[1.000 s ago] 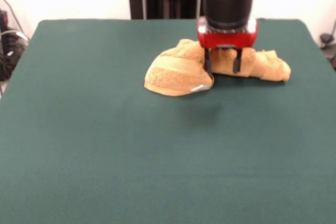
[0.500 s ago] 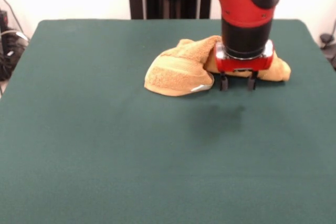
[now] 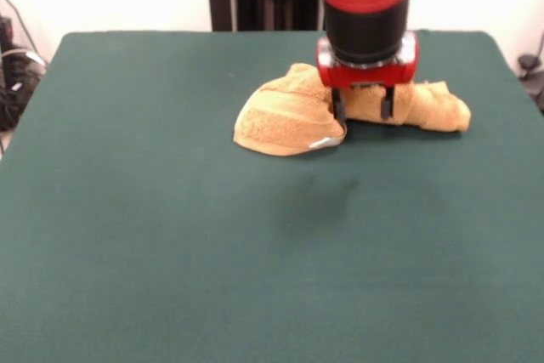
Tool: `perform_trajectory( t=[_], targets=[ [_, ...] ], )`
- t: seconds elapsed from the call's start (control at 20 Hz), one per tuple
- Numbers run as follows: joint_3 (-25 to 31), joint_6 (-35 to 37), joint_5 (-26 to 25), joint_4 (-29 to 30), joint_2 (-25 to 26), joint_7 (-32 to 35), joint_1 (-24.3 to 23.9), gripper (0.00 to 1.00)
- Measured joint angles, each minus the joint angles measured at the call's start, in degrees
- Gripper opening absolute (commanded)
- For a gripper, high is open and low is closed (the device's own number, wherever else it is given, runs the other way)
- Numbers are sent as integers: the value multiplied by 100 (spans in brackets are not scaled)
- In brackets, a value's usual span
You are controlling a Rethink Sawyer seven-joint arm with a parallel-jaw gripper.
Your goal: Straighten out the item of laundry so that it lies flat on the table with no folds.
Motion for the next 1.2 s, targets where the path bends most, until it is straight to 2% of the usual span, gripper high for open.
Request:
perform_trajectory(
  t=[0.2,0.4,0.85,1.2],
  targets=[
    [-2,526,-4,-11,-318,0,-91,100],
    [-1,686,-4,28,-656,0,-98,100],
    [2,436,-124,483,-1184,0,-167,100],
    [102,-124,-455,1163,-1376,0,-575,100]
  ],
)
